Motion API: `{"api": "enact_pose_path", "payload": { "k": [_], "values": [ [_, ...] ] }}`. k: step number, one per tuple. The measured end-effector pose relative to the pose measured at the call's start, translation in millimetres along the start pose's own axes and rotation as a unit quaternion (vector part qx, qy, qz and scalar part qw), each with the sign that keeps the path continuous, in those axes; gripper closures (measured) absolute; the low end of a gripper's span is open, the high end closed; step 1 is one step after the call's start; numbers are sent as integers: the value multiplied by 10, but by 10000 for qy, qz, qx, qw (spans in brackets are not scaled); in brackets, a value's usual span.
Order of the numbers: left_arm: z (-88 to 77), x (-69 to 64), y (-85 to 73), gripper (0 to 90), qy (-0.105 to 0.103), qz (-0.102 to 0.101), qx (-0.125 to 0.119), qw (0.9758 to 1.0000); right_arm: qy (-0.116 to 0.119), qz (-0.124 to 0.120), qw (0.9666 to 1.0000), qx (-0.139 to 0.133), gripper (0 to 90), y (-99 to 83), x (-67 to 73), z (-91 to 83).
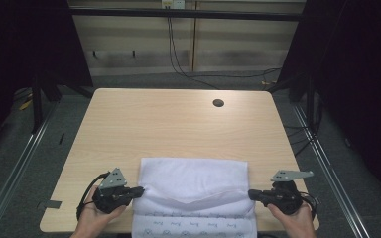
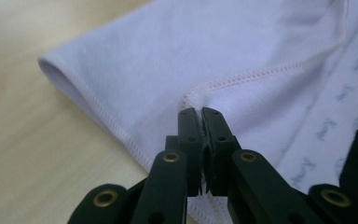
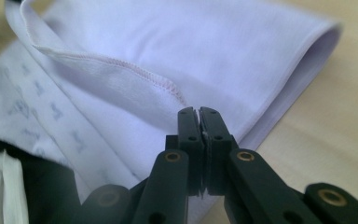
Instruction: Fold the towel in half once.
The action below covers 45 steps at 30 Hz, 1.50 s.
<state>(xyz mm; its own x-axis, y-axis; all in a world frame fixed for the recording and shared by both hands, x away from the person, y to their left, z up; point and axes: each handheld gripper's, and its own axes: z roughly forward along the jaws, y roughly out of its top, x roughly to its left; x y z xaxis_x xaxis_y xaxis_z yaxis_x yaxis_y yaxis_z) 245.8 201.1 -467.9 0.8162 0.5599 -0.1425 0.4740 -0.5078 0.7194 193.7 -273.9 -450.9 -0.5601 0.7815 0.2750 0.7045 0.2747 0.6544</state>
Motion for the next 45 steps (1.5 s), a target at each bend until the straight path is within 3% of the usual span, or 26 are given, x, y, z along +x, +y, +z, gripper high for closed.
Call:
{"api": "enact_pose_path", "payload": {
  "k": [2, 5, 10, 15, 16, 17, 18, 19, 22, 28, 29, 30, 32, 37, 38, 39, 40, 45],
  "values": [
    [104, 65, -59, 873, -266, -285, 196, 9990, 17, 23, 9993, 384, 887, -60, -9, 185],
    [200, 75, -112, 872, -351, -313, 415, 9980, -41, 94, 9980, 619, 886, -108, -12, 313],
    [256, 123, -96, 873, -347, -383, 352, 9980, -15, 145, 9980, 618, 886, -124, -59, 372],
    [325, 240, -15, 874, 25, -352, 272, 9990, -97, 140, 9984, 545, 887, -64, -112, 426],
    [340, 275, 6, 875, 66, -328, 282, 9990, -263, 112, 9985, 472, 886, 5, -150, 482],
    [389, 382, 52, 874, 155, -428, 190, 9988, -305, 132, 9984, 461, 886, 48, -183, 510],
    [389, 382, 52, 875, 155, -428, 190, 9988, -361, 160, 9983, 436, 886, 94, -222, 542],
    [445, 481, 114, 874, 332, -324, 138, 9988, -360, 189, 9982, 437, 886, 145, -266, 575],
    [490, 572, 161, 874, 380, -298, 114, 9988, -410, 227, 9981, 411, 886, 305, -405, 681],
    [675, 908, 384, 874, 695, -251, 81, 9972, -578, 287, 9973, 359, 886, 561, -584, 864],
    [749, 976, 482, 874, 888, -269, 135, 9956, -658, 318, 9968, 309, 886, 650, -651, 932],
    [749, 976, 482, 874, 888, -269, 135, 9956, -670, 386, 9966, 287, 886, 694, -690, 962],
    [832, 1097, 580, 874, 948, -369, 131, 9947, -758, 450, 9958, 247, 886, 782, -768, 1022],
    [899, 1233, 622, 873, 952, -599, -47, 9936, -870, 610, 9942, 142, 885, 972, -948, 1160],
    [925, 1259, 623, 872, 978, -728, -185, 9924, -860, 692, 9938, 104, 885, 1004, -982, 1188],
    [941, 1302, 635, 872, 960, -916, -222, 9909, -860, 692, 9938, 104, 885, 1004, -982, 1188],
    [963, 1348, 666, 872, 953, -988, -202, 9903, -854, 849, 9927, 75, 884, 1078, -1036, 1245],
    [1043, 1500, 796, 872, 1079, -1053, -95, 9885, -957, 1074, 9896, 30, 884, 1196, -1115, 1328]
  ]
}}
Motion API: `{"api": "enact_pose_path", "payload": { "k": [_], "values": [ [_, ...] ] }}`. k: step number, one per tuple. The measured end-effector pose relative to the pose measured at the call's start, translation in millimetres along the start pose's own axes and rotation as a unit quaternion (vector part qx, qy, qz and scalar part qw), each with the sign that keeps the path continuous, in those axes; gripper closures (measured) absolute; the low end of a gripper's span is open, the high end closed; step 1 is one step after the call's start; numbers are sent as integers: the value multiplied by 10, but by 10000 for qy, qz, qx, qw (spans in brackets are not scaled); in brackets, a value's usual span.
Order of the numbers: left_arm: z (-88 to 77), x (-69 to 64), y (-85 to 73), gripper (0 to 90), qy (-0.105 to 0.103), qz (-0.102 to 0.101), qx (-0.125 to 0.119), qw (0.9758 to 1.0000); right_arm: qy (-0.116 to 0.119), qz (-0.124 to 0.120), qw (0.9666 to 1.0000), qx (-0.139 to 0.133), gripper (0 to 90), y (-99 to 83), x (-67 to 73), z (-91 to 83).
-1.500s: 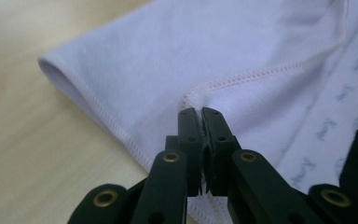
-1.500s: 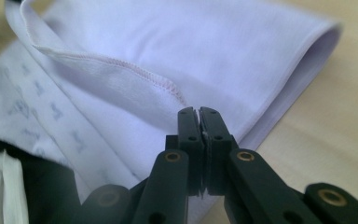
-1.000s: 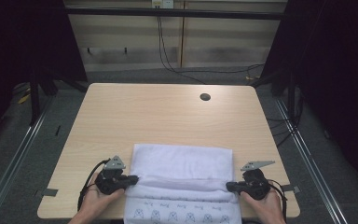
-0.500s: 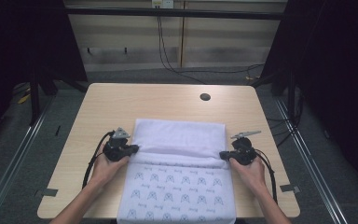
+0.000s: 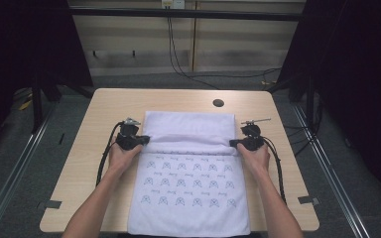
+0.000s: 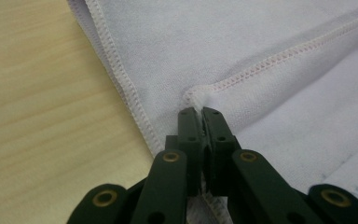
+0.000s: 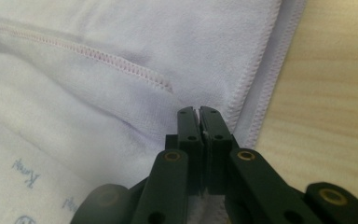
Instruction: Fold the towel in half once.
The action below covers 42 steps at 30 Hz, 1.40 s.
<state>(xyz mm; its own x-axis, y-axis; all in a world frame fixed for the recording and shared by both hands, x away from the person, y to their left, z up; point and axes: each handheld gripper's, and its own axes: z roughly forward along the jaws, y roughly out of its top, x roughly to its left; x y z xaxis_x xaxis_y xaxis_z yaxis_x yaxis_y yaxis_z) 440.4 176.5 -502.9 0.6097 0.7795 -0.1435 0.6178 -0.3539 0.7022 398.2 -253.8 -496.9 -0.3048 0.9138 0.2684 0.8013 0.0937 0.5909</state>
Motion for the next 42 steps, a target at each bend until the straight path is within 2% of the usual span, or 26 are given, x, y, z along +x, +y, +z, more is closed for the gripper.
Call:
{"api": "enact_pose_path", "payload": {
  "k": [1, 3, 8, 12, 14, 15, 16, 17, 18, 19, 21, 24, 25, 26, 27, 28, 29, 30, 31, 32, 33, 34, 35, 36, 37, 42],
  "values": [
    [16, 11, 10, 872, 31, -108, -38, 9999, 10, 36, 10000, -26, 884, 12, -12, 14],
    [39, 12, 37, 872, 111, -122, -26, 9999, 31, 282, 9994, -178, 884, 59, -50, 76],
    [49, 44, 66, 872, 56, -220, 23, 9997, -150, 198, 9996, -123, 884, 117, -2, 107],
    [-10, 62, 76, 873, 96, -176, -39, 9998, -51, -5, 9997, -233, 884, 129, -25, 46],
    [-111, 112, 104, 873, -85, -350, -347, 9987, 188, -45, 9981, -592, 884, 199, -65, -153],
    [-246, 161, 173, 872, -296, -345, -553, 9974, 288, -94, 9968, -735, 884, 238, -76, -234],
    [-246, 161, 173, 872, -296, -345, -553, 9974, 365, -117, 9954, -873, 884, 279, -72, -315],
    [-350, 167, 229, 872, -255, -295, -710, 9967, 422, -171, 9934, -1052, 884, 340, -61, -413],
    [-419, 174, 266, 872, -271, -292, -812, 9959, 422, -171, 9934, -1052, 884, 340, -61, -413],
    [-510, 176, 318, 872, -308, -305, -990, 9941, 554, -165, 9892, -1346, 884, 425, -40, -537],
    [-755, 152, 465, 872, -333, -281, -1422, 9889, 612, -272, 9853, -1570, 884, 519, 6, -660],
    [-889, 120, 542, 872, -300, -237, -1570, 9869, 680, -324, 9812, -1779, 884, 588, 55, -783],
    [-952, 109, 572, 872, -339, -212, -1642, 9856, 724, -358, 9791, -1867, 883, 614, 78, -846],
    [-1011, 99, 597, 872, -391, -240, -1710, 9842, 811, -419, 9745, -2052, 884, 642, 116, -972],
    [-1074, 95, 614, 872, -447, -303, -1767, 9828, 811, -419, 9745, -2052, 884, 642, 116, -972],
    [-1152, 74, 627, 872, -537, -306, -1870, 9804, 860, -476, 9722, -2127, 884, 647, 127, -1032],
    [-1212, 49, 639, 872, -547, -251, -1887, 9802, 957, -584, 9685, -2223, 884, 636, 152, -1164],
    [-1256, 26, 646, 872, -569, -198, -1897, 9800, 953, -619, 9679, -2243, 884, 631, 160, -1204],
    [-1383, -40, 660, 872, -594, 17, -1920, 9796, 952, -701, 9667, -2271, 884, 623, 174, -1261],
    [-1383, -40, 660, 872, -594, 17, -1920, 9796, 952, -701, 9667, -2271, 884, 623, 174, -1261],
    [-1518, -97, 657, 872, -665, 92, -2054, 9764, 1039, -791, 9629, -2364, 884, 596, 208, -1386],
    [-1518, -97, 657, 872, -665, 92, -2054, 9764, 1039, -791, 9629, -2364, 884, 596, 208, -1386],
    [-1581, -131, 647, 872, -729, 70, -2113, 9747, 1015, -958, 9589, -2469, 884, 554, 260, -1508],
    [-1641, -169, 633, 872, -747, 118, -2152, 9736, 1015, -958, 9589, -2469, 884, 554, 260, -1508],
    [-1692, -216, 619, 872, -818, 164, -2175, 9725, 1053, -1015, 9564, -2530, 884, 525, 286, -1568],
    [-1932, -423, 488, 871, -892, 485, -2171, 9709, 1219, -1185, 9491, -2653, 884, 328, 366, -1864]
  ]
}}
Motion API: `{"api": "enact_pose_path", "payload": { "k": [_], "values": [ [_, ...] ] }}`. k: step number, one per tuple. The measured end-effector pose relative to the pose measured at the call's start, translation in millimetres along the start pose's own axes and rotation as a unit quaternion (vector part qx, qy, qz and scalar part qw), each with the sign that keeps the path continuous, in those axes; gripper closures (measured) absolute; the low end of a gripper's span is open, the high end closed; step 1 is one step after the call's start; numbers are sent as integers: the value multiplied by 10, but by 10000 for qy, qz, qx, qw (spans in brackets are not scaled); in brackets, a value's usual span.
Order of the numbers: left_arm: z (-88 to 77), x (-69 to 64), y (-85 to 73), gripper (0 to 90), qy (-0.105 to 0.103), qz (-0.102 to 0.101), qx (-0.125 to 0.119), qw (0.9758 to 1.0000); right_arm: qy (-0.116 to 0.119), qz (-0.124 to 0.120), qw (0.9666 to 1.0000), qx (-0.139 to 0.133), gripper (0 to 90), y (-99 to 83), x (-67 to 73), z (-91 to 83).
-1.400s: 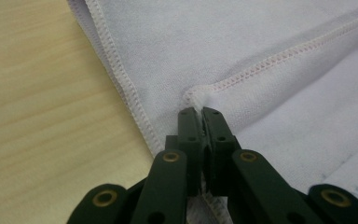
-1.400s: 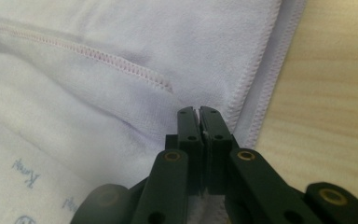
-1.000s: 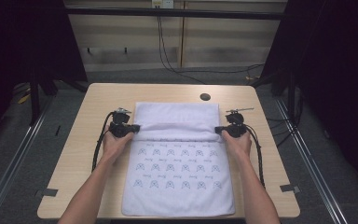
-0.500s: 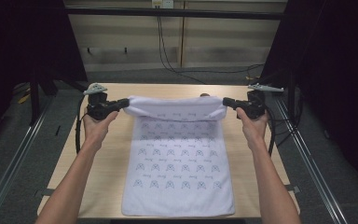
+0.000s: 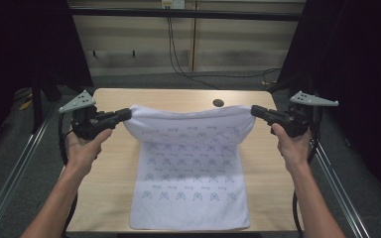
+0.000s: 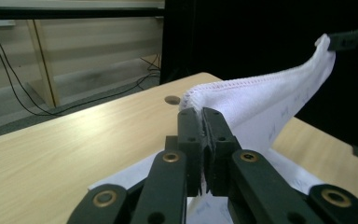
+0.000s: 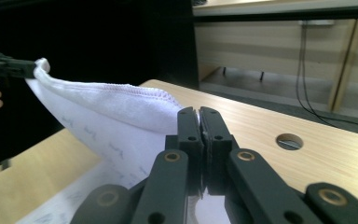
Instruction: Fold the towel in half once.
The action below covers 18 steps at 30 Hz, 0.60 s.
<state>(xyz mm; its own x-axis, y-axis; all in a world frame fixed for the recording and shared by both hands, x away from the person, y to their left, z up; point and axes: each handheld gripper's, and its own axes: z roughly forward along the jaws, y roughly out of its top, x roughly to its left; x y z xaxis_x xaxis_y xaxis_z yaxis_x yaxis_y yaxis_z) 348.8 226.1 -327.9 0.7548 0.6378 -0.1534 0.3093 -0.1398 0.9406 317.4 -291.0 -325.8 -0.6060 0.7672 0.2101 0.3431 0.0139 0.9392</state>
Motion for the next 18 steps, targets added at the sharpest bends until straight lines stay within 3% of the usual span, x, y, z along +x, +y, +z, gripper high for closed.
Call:
{"api": "enact_pose_path", "payload": {
  "k": [2, 4, 7, 8, 10, 11, 14, 15, 17, 18],
  "values": [
    [-125, -131, -67, 871, -51, 177, 98, 9998, 95, -34, 9999, -52, 884, -28, 68, -103],
    [-151, -180, -125, 870, -21, 265, 204, 9994, 129, -58, 9999, -57, 884, -52, 99, -142],
    [-208, -248, -310, 870, -83, 208, 299, 9993, 210, -127, 9996, 106, 884, -190, 179, -208],
    [-220, -272, -413, 869, -112, 218, 396, 9989, 291, -133, 9990, 318, 884, -348, 229, -228],
    [-231, -316, -564, 869, -22, 321, 549, 9980, 338, -116, 9985, 413, 884, -409, 241, -226],
    [-237, -328, -678, 869, -124, 247, 592, 9979, 393, -141, 9969, 662, 883, -598, 277, -249],
    [-213, -347, -916, 868, -136, 233, 812, 9963, 508, -61, 9947, 891, 883, -839, 301, -272],
    [-199, -360, -993, 868, -150, 183, 870, 9959, 508, -61, 9947, 891, 883, -839, 301, -272],
    [-180, -389, -1144, 868, -233, 170, 1019, 9944, 526, 55, 9919, 1151, 882, -1121, 319, -282],
    [-182, -407, -1190, 868, -239, 154, 1057, 9940, 526, 55, 9919, 1151, 882, -1121, 319, -282]
  ]
}}
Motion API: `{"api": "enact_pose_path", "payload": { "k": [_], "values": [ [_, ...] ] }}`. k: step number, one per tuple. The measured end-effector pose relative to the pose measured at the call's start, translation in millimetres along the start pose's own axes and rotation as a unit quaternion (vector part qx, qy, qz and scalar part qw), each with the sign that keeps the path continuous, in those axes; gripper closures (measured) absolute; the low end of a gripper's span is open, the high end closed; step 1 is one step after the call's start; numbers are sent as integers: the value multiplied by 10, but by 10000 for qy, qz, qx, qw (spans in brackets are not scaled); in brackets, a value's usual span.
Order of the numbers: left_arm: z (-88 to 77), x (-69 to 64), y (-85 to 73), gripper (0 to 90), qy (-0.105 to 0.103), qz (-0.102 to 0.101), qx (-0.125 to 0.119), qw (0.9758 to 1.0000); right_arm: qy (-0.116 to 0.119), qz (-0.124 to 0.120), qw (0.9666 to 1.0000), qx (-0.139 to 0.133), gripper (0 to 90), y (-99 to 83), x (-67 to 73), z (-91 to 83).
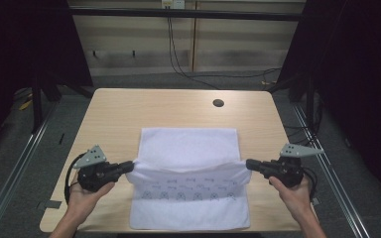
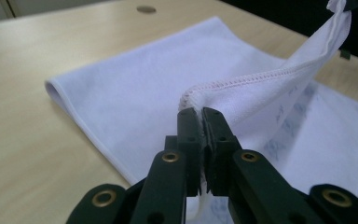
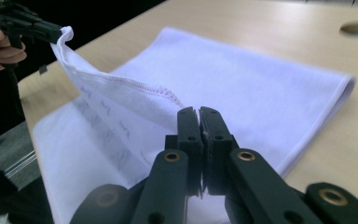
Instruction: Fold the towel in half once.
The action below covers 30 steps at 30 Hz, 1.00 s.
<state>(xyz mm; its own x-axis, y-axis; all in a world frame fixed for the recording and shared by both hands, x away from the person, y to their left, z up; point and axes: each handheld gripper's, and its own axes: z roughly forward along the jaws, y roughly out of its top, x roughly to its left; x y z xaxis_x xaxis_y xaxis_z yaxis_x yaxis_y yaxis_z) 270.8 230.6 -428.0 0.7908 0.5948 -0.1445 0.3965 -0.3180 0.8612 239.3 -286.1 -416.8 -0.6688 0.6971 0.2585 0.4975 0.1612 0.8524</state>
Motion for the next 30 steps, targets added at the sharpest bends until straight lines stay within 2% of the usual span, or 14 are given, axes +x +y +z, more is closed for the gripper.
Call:
{"api": "enact_pose_path", "payload": {
  "k": [1, 6, 8, 9, 11, 14, 15, 16, 19, 23, 24, 26, 28, 30],
  "values": [
    [8, -23, -55, 866, -63, 15, 18, 10000, 51, 97, 9999, 75, 882, -136, 0, 9],
    [-3, -142, -293, 853, -281, 107, 271, 9992, 198, 215, 9993, 224, 876, -391, 36, -27],
    [-8, -166, -344, 846, -333, 135, 369, 9987, 262, 170, 9984, 477, 870, -516, 88, -28],
    [-9, -188, -376, 846, -382, 150, 392, 9984, 262, 170, 9984, 477, 870, -516, 88, -28],
    [-17, -222, -415, 823, -421, 264, 531, 9974, 353, 78, 9968, 720, 857, -602, 150, -45],
    [-56, -263, -461, 791, -588, 344, 584, 9960, 409, 48, 9962, 763, 833, -628, 189, -77],
    [-70, -277, -469, 770, -621, 372, 576, 9957, 564, 36, 9954, 775, 799, -653, 231, -124],
    [-91, -288, -478, 770, -646, 414, 585, 9953, 564, 36, 9954, 775, 799, -653, 231, -124],
    [-129, -300, -503, 712, -687, 373, 586, 9952, 672, -39, 9945, 798, 792, -701, 268, -185],
    [-197, -289, -465, 665, -654, 355, 478, 9961, 738, 22, 9946, 728, 780, -708, 238, -219],
    [-257, -266, -444, 653, -635, 337, 350, 9968, 734, 11, 9947, 715, 778, -701, 242, -222],
    [-267, -248, -433, 626, -566, 356, 384, 9970, 742, 20, 9947, 710, 777, -688, 247, -233],
    [-212, -175, -397, 618, -374, 232, 412, 9982, 673, 19, 9951, 729, 777, -677, 241, -221],
    [-106, -108, -352, 609, -381, 195, 435, 9981, 552, 42, 9958, 734, 778, -637, 188, -145]
  ]
}}
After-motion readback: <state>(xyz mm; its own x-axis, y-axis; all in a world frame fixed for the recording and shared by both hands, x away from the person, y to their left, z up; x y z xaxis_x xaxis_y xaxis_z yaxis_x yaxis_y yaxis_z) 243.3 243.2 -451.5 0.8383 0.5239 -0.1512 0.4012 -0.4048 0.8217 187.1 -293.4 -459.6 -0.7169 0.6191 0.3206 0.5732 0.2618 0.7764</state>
